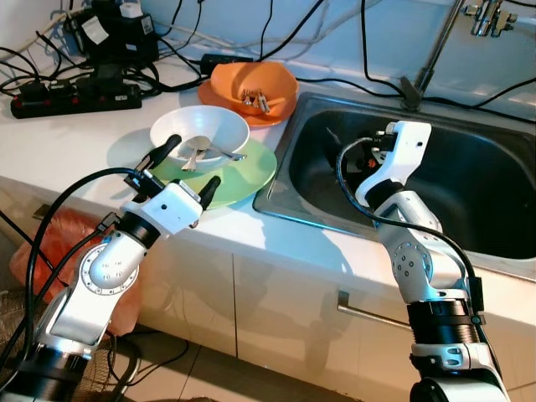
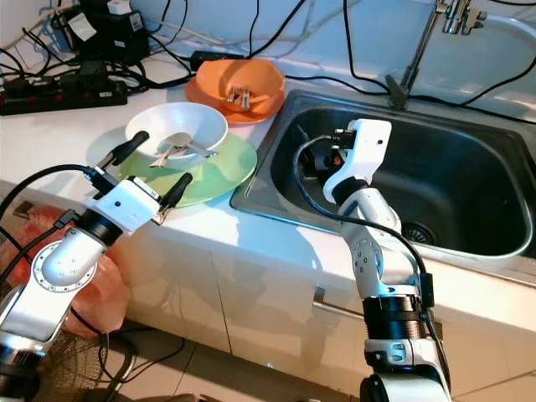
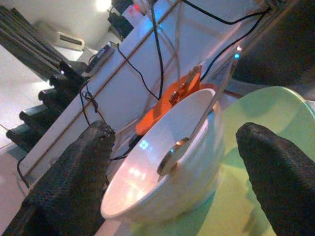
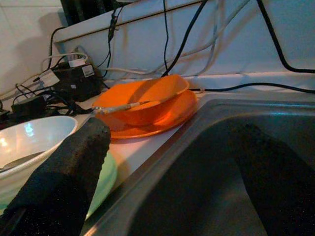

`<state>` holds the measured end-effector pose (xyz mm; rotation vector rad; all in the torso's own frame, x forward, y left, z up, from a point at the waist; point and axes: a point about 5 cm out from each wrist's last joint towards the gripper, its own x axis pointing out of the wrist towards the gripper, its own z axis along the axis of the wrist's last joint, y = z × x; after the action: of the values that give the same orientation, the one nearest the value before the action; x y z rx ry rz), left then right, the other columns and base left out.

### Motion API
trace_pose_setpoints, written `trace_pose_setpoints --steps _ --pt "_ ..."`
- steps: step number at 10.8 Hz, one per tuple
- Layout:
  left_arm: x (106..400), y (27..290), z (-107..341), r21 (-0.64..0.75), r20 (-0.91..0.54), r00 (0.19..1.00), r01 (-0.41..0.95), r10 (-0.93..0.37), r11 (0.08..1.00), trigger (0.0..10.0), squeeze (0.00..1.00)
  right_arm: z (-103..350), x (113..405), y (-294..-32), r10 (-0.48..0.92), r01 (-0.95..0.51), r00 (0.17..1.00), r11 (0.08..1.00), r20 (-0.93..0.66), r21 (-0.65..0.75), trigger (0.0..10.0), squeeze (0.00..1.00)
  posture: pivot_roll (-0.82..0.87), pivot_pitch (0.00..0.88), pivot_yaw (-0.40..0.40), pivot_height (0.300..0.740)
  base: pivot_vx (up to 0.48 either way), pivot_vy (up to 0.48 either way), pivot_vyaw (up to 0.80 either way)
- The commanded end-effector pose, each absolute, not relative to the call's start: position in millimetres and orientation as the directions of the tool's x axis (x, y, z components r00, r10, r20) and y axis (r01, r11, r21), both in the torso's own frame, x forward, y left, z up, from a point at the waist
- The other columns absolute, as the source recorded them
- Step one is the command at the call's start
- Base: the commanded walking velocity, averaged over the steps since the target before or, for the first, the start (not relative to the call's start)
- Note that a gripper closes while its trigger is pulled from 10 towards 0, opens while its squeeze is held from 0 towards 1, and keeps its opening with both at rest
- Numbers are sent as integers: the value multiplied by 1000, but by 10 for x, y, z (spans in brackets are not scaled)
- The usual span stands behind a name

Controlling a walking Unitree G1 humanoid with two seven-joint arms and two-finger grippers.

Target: Kitchen organization

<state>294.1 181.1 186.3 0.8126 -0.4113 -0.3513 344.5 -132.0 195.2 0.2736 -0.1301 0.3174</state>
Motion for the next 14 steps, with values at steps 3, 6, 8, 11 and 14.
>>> trace_pose_setpoints --steps 3,6,8,11,14 --pt "3036 1787 1863 768 224 848 150 -480 623 0 0 1978 3409 -1371 272 -309 946 920 175 240 10000 0 118 29 -37 740 0 0 0" --pt "3057 1789 1833 766 228 841 156 -490 623 0 0 1988 3407 -1361 276 -313 945 919 177 239 10000 0 120 27 -44 740 0 0 0" --pt "3054 1780 1813 765 227 836 164 -499 623 0 0 1985 3405 -1363 276 -312 945 920 175 237 10000 0 118 26 -44 740 0 0 0" --pt "3062 1784 1806 768 225 831 170 -508 617 0 0 1982 3400 -1367 275 -310 946 921 172 236 10000 0 116 28 -43 740 0 0 0" --pt "3063 1786 1808 766 231 828 169 -511 620 0 0 1958 3381 -1348 307 -337 939 911 154 237 10000 0 116 32 -44 740 0 0 0"
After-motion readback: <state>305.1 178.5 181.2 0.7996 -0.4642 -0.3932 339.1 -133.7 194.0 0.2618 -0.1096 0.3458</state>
